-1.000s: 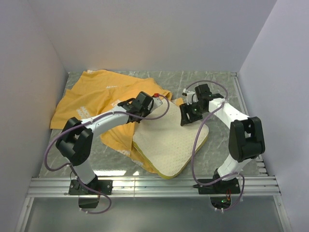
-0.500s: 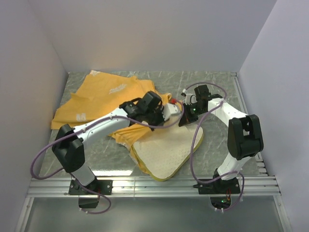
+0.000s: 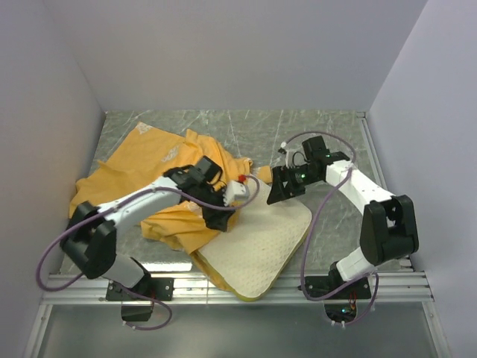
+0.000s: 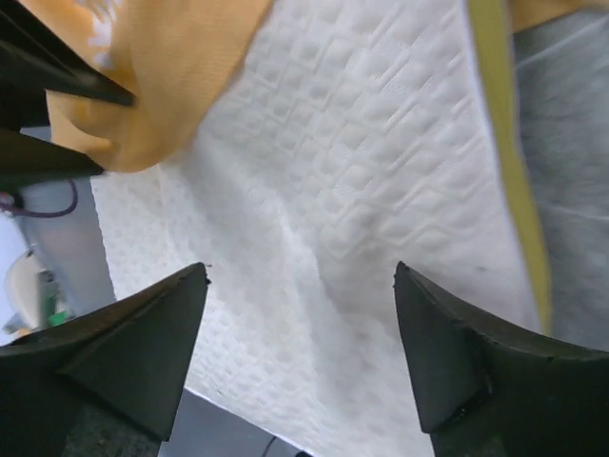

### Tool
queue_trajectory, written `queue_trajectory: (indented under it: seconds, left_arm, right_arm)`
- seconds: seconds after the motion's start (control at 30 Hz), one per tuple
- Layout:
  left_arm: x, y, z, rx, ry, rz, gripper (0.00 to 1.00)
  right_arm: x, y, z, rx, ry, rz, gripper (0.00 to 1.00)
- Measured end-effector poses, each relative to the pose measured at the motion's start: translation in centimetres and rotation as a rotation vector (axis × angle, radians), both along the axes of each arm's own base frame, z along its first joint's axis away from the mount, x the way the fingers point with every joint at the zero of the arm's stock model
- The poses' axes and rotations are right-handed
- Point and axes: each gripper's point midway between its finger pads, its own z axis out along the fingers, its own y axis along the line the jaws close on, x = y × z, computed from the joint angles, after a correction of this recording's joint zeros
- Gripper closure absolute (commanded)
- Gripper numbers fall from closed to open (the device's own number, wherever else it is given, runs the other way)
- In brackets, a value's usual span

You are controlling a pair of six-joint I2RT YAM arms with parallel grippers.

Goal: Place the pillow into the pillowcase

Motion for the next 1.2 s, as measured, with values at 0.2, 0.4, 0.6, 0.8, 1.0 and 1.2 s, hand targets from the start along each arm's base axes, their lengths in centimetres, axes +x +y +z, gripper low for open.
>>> queue_trajectory:
  seconds: [0.2, 0.4, 0.6, 0.8, 1.0, 1.2]
  left_arm:
    - [5.3, 4.5, 7.6, -0.166, -0.117, 0.300, 0.36]
    - [10.1, 11.0, 8.5, -0.097, -0.152, 0.724, 0.46]
    - [10.5, 17.0, 2.4, 0.129, 0.011, 0.973, 0.57]
    - [11.4, 16.1, -3.1, 0.268, 0.173, 0.935, 0.65]
    - [19.6, 9.9, -4.2, 0.265, 0.146, 0.826, 0.59]
    - [29.7, 4.2, 1.2, 0.015, -0.091, 0.798, 0.37]
  right_arm:
    - [6.0, -1.6, 5.4, -0.017, -0.242, -0.066, 0.19]
    - [10.4, -0.4, 4.1, -0.036, -0.277, -0.066, 0.39]
    - [7.3, 1.3, -3.7, -0.069, -0.056, -0.006, 0.56]
    - [1.2, 1.9, -6.1, -0.014, 0.091, 0.058, 0.65]
    - [-2.2, 2.1, -4.5, 0.061, 0.127, 0.087, 0.62]
    - [-2.5, 2.8, -1.6, 0.118, 0.079, 0.097, 0.44]
